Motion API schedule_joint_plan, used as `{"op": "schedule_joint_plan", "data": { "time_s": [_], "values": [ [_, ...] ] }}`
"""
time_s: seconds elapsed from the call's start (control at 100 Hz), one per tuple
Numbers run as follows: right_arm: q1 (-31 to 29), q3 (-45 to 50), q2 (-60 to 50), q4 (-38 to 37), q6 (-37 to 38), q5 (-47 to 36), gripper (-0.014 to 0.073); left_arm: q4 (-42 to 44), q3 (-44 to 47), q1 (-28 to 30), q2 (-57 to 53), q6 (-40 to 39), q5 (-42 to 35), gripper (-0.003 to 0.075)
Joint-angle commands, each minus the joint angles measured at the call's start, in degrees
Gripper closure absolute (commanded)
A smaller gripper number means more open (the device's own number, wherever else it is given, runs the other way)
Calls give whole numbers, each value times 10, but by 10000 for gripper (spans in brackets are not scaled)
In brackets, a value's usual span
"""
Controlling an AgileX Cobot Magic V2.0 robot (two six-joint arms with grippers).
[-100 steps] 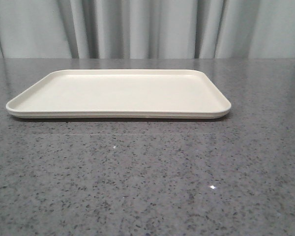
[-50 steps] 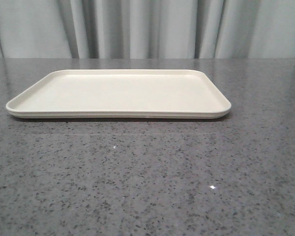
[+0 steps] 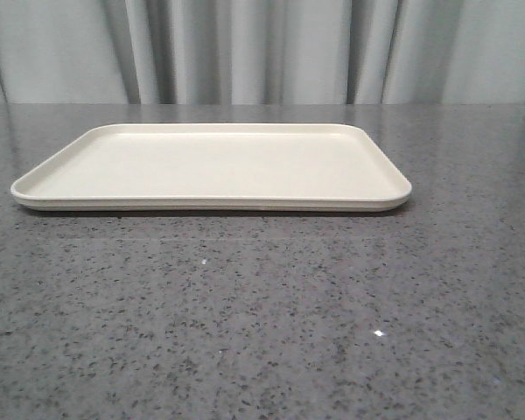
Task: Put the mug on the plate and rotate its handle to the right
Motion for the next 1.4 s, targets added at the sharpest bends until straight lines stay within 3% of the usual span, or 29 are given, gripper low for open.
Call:
{"op": "schedule_joint_plan", "data": {
  "time_s": [0.0, 1.39],
  "values": [
    [-3, -1, -12, 2, -4, -25, 654, -5, 5, 1, -16, -6, -42, 740],
    [-3, -1, -12, 22, -4, -17, 654, -5, 5, 1, -16, -6, -42, 740]
  ]
}}
